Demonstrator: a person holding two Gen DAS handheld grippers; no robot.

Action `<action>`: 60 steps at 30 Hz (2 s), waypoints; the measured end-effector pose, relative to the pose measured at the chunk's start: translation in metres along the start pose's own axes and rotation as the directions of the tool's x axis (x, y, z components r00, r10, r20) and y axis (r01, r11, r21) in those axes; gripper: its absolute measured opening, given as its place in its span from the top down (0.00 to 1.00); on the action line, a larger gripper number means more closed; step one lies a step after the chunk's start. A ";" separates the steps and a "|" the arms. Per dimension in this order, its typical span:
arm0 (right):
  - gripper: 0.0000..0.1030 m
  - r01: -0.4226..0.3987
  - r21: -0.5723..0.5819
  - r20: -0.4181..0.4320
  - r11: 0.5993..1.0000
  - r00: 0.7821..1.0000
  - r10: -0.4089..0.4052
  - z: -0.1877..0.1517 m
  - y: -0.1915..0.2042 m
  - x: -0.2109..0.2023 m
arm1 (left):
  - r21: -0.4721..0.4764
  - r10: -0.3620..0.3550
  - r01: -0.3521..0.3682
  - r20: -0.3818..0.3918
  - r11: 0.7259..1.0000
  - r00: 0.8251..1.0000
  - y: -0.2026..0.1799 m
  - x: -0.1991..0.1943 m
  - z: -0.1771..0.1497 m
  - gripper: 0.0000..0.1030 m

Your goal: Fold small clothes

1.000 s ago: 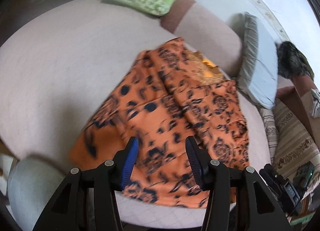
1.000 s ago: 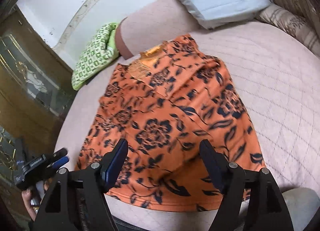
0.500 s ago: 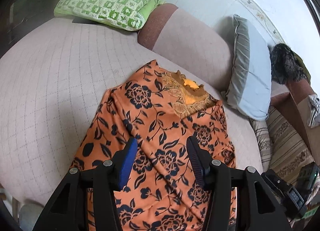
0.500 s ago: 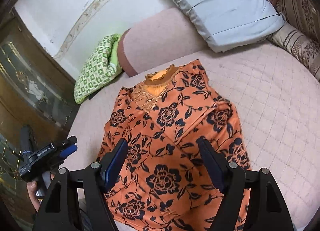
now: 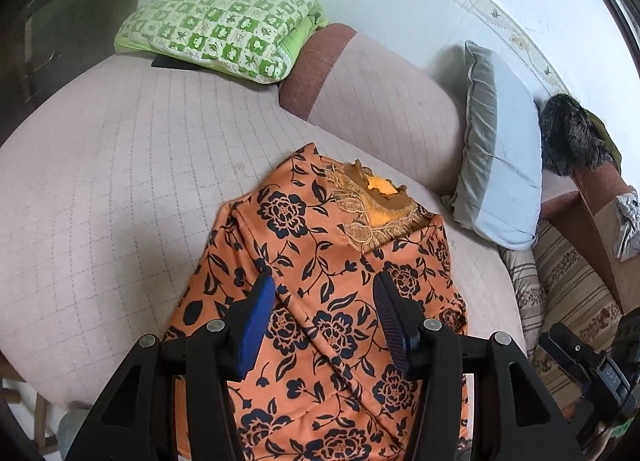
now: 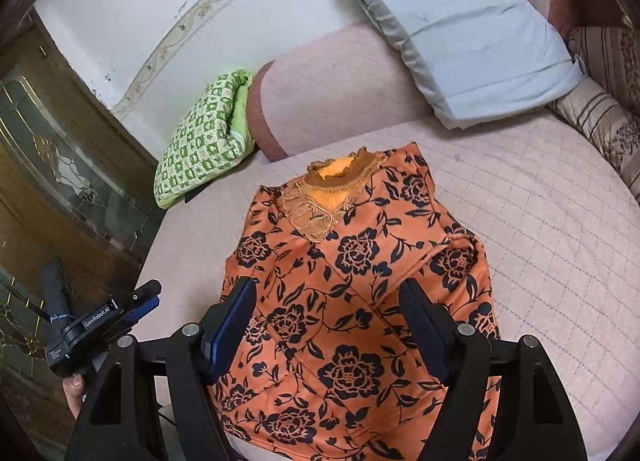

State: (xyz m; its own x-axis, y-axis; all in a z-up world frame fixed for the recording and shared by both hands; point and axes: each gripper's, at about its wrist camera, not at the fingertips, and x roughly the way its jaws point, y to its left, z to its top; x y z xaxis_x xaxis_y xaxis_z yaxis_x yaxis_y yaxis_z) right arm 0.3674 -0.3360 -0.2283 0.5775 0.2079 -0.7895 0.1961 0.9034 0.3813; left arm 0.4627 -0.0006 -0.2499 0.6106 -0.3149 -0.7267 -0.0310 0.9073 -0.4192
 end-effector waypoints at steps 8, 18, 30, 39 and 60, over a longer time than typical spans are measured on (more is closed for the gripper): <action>0.26 -0.014 0.016 0.009 1.000 1.000 0.014 -0.004 0.010 -0.024 | 0.027 -0.019 0.019 0.020 0.999 1.000 -0.008 -0.034 -0.009 0.51; 0.26 -0.015 0.021 -0.010 1.000 1.000 0.016 -0.004 0.009 -0.025 | 0.037 -0.014 0.014 -0.004 0.999 1.000 -0.008 -0.026 -0.006 0.49; 0.26 0.012 0.057 -0.071 0.998 0.997 -0.008 0.016 -0.022 0.029 | 0.006 0.019 -0.018 -0.087 1.000 0.996 0.001 0.062 0.025 0.49; 0.26 0.030 0.085 -0.136 0.996 0.991 -0.018 0.052 -0.070 0.099 | -0.001 0.021 -0.022 -0.135 1.000 0.991 0.005 0.153 0.080 0.49; 0.76 0.097 0.123 -0.307 0.988 0.950 -0.055 0.161 -0.150 0.304 | -0.024 0.043 -0.055 -0.361 0.998 0.932 0.017 0.390 0.181 0.85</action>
State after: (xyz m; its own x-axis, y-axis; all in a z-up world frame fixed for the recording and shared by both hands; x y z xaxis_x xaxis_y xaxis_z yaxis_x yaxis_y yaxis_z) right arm 0.6412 -0.4688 -0.4482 0.2941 0.2627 -0.9190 0.3473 0.8664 0.3588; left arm 0.8439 -0.0574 -0.4423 0.2818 -0.3550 -0.8914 -0.0841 0.9163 -0.3916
